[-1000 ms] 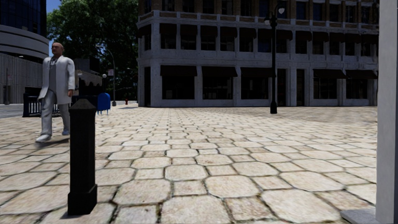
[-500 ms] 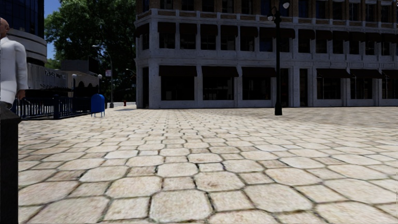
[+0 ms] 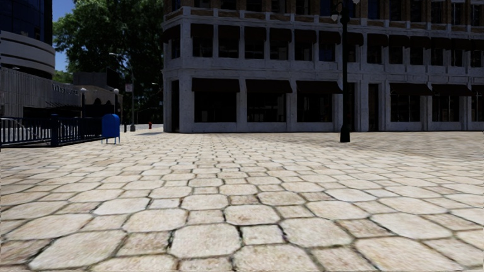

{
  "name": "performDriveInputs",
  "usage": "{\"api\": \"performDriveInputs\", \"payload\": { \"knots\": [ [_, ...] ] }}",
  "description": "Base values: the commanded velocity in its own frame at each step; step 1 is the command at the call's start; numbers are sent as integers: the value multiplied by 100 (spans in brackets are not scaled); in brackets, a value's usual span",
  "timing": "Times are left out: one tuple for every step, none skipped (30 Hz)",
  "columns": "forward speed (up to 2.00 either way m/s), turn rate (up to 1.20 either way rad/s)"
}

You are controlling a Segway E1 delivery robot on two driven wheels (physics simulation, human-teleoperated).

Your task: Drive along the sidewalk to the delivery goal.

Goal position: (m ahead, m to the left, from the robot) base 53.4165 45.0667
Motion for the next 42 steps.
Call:
{"api": "performDriveInputs", "payload": {
  "knots": [
    [127, 20],
    [127, 20],
    [127, 23],
    [127, 27],
    [127, 28],
    [127, 28],
    [127, 28],
    [127, 31],
    [127, 34],
    [127, 34],
    [127, 34],
    [127, 34],
    [127, 35],
    [127, 35],
    [127, 36],
    [127, 36],
    [127, 36],
    [127, 37],
    [127, 38],
    [134, 38],
    [200, 38],
    [200, 38],
    [200, 38],
    [200, 38],
    [200, 38],
    [200, 38],
    [200, 38],
    [200, 38],
    [200, 39],
    [200, 39],
    [200, 39],
    [200, 39],
    [200, 41],
    [200, 46],
    [200, 48],
    [200, 49],
    [200, 49],
    [200, 49],
    [200, 49],
    [200, 49],
    [200, 49],
    [200, 55]
  ]
}}
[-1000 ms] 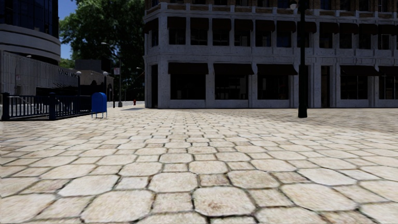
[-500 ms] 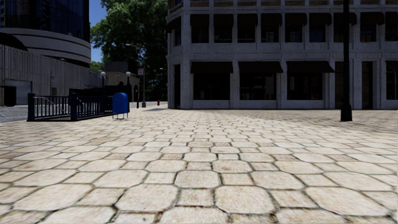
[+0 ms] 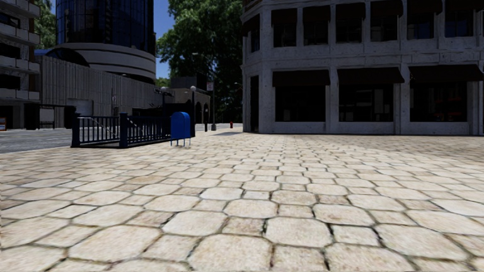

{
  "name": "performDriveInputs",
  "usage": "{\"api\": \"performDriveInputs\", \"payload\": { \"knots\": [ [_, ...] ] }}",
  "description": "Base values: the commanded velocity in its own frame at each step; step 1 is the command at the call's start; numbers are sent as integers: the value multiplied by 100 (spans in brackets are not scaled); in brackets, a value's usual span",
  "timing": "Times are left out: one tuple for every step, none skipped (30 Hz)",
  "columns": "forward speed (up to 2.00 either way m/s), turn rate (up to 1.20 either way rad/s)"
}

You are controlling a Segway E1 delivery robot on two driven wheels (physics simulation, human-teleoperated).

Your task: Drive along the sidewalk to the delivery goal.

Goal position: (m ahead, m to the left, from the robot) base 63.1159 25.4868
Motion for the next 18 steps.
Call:
{"api": "performDriveInputs", "payload": {
  "knots": [
    [200, 58],
    [200, 59],
    [200, 59],
    [200, 59],
    [200, 59],
    [200, 59],
    [200, 59],
    [200, 59],
    [200, 59],
    [200, 59],
    [200, 62],
    [200, 66],
    [200, 66],
    [200, 66],
    [200, 66],
    [200, 66],
    [200, 66],
    [200, 66]
  ]
}}
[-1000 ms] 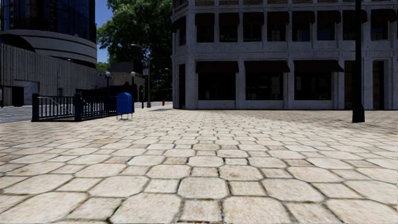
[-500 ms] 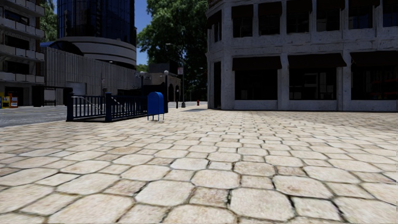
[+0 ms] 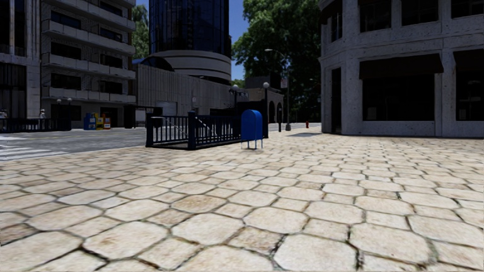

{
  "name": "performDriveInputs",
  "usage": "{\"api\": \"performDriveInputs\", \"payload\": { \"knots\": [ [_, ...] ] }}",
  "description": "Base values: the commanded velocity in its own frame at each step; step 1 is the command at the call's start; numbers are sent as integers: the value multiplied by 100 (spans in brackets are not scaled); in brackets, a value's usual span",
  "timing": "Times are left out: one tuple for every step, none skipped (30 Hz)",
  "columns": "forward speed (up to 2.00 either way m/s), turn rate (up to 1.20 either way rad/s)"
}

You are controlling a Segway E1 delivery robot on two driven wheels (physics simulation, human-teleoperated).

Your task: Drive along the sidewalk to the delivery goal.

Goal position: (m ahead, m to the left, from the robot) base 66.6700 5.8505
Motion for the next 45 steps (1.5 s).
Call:
{"api": "performDriveInputs", "payload": {
  "knots": [
    [200, 66],
    [200, 66],
    [200, 66],
    [200, 66],
    [200, 66],
    [200, 66],
    [200, 65],
    [200, 65],
    [200, 60],
    [200, 60],
    [200, 56],
    [200, 55],
    [200, 54],
    [200, 54],
    [200, 54],
    [200, 54],
    [200, 54],
    [200, 54],
    [200, 54],
    [200, 54],
    [200, 54],
    [200, 54],
    [200, 54],
    [200, 54],
    [200, 54],
    [200, 54],
    [200, 54],
    [200, 54],
    [200, 54],
    [200, 54],
    [200, 54],
    [200, 54],
    [200, 54],
    [200, 54],
    [200, 54],
    [200, 54],
    [200, 54],
    [200, 54],
    [200, 54],
    [200, 54],
    [200, 54],
    [200, 54],
    [200, 54],
    [200, 54],
    [200, 54]
  ]
}}
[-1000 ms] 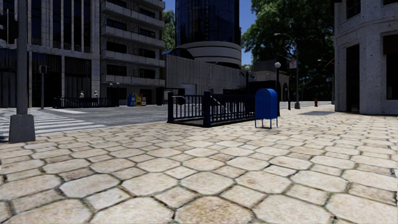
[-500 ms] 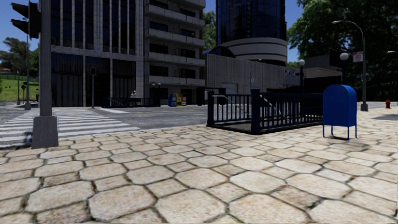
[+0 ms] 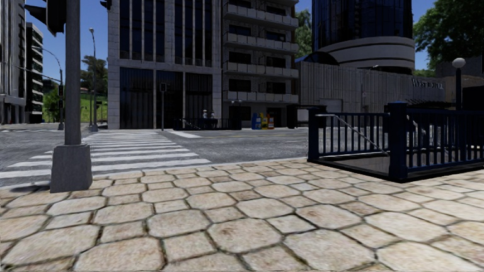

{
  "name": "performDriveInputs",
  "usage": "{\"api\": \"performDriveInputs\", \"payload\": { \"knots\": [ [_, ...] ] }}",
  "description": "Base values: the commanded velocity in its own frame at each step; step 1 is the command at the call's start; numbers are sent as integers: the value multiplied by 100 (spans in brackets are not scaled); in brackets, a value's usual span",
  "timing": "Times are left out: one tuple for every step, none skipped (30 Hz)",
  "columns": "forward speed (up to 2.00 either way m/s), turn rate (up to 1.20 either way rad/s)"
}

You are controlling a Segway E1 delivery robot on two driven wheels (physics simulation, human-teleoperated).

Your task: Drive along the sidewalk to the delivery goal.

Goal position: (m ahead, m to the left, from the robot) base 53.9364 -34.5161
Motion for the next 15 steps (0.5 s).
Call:
{"api": "performDriveInputs", "payload": {
  "knots": [
    [200, 54],
    [200, 54],
    [200, 54],
    [200, 54],
    [200, 54],
    [200, 54],
    [200, 54],
    [200, 54],
    [200, 54],
    [200, 54],
    [200, 54],
    [200, 54],
    [200, 54],
    [200, 54],
    [200, 54]
  ]
}}
